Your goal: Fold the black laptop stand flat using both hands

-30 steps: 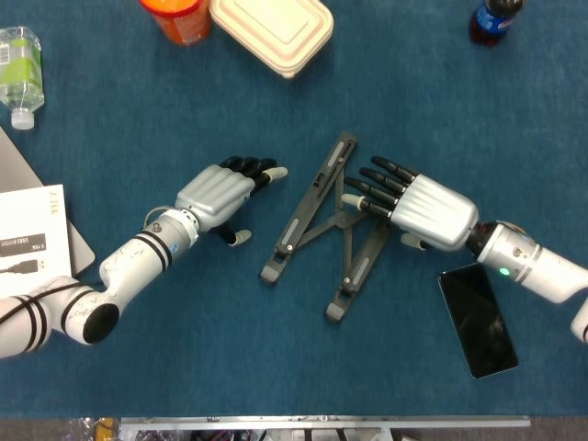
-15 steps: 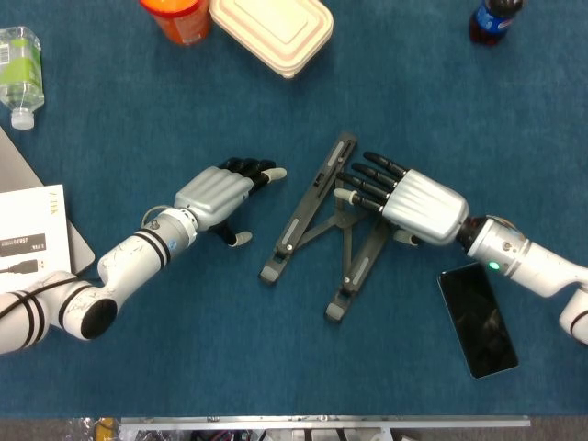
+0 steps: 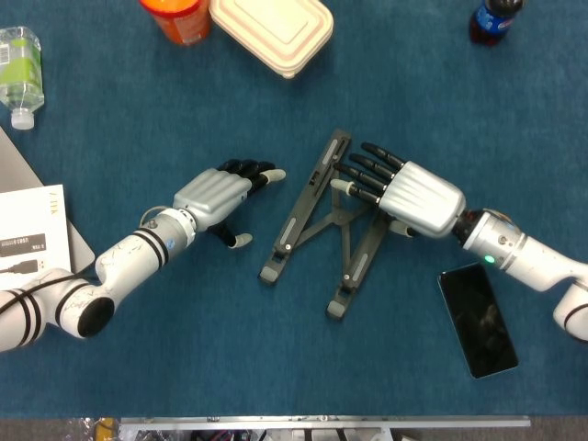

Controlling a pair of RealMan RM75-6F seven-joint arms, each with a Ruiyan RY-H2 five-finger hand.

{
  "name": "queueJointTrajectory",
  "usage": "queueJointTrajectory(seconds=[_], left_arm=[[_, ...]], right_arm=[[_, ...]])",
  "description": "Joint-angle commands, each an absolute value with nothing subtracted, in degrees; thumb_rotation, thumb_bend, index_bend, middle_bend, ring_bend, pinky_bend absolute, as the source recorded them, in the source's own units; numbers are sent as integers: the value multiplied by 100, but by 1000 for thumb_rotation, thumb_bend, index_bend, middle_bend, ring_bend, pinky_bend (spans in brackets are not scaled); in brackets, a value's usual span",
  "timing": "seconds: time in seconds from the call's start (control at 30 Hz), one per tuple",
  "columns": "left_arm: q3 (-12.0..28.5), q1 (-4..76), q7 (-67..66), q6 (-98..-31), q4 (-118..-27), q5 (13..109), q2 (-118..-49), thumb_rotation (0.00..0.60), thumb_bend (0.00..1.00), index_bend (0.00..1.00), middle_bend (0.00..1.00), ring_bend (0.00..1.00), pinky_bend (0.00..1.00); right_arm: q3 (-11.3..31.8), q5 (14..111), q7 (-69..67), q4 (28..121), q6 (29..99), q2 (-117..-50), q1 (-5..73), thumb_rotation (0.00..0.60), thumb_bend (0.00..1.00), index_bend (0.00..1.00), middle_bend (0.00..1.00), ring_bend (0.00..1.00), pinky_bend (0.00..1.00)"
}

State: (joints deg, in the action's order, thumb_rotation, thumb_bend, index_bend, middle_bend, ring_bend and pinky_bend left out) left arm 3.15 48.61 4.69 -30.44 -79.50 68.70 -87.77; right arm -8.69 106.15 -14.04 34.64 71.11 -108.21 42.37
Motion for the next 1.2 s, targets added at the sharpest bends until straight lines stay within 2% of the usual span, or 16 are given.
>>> queueJointTrajectory(seconds=[0.03,1.2], left_arm=[[333,4877,584,-2967,-7978,6866,-8761,600,284,0,0,0,70],[217,5067,988,-2612,-8372,7305,-8424,600,284,0,0,0,70]], right_arm=[[-866,10595,-1420,3414,7111,-10859,4254,600,164,0,0,0,0],[-858,10449,-1674,2922,7185,-11140,4432,600,161,0,0,0,0]])
